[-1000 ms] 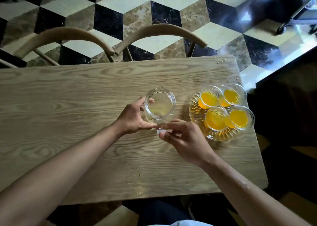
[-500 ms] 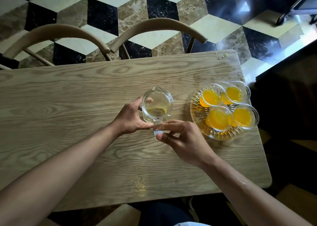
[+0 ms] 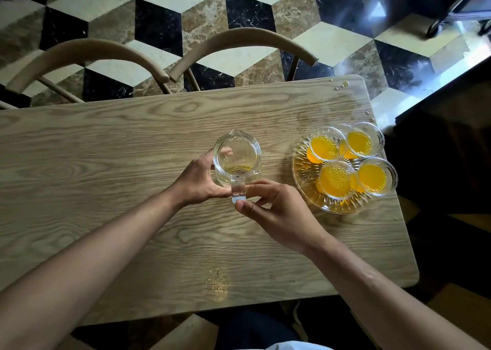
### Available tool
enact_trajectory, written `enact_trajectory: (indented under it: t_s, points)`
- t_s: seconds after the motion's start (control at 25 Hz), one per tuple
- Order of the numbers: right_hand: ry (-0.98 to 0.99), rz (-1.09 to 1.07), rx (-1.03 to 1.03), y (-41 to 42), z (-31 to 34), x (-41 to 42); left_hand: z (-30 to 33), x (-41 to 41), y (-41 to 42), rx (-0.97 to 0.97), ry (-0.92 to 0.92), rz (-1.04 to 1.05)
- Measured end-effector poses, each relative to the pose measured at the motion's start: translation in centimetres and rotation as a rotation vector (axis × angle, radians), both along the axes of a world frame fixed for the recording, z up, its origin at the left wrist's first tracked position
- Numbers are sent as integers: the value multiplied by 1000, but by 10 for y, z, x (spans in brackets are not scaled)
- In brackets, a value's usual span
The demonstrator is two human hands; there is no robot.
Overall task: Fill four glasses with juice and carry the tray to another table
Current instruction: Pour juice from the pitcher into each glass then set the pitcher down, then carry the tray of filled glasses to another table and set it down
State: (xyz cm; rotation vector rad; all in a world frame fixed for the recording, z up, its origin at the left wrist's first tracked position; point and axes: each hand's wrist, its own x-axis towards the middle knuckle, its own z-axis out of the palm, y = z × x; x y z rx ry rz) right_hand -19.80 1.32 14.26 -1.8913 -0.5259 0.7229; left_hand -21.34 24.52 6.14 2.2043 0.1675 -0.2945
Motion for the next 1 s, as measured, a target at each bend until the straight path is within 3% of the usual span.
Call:
enact_trajectory:
  t_s: [0.28, 0.56, 0.8, 1.0]
  points:
    - [-9, -10, -58, -20, -4, 9, 7, -14, -4, -1, 58, 51]
    - [-201, -98, -161, -90, -2, 26, 19, -56, -27, -87, 82, 419]
    - [-359, -104, -255, -173, -10, 45, 25, -99, -103, 41, 73, 535]
    - [-344, -18, -327, -238, -26, 43, 23, -125, -202, 162, 63, 429]
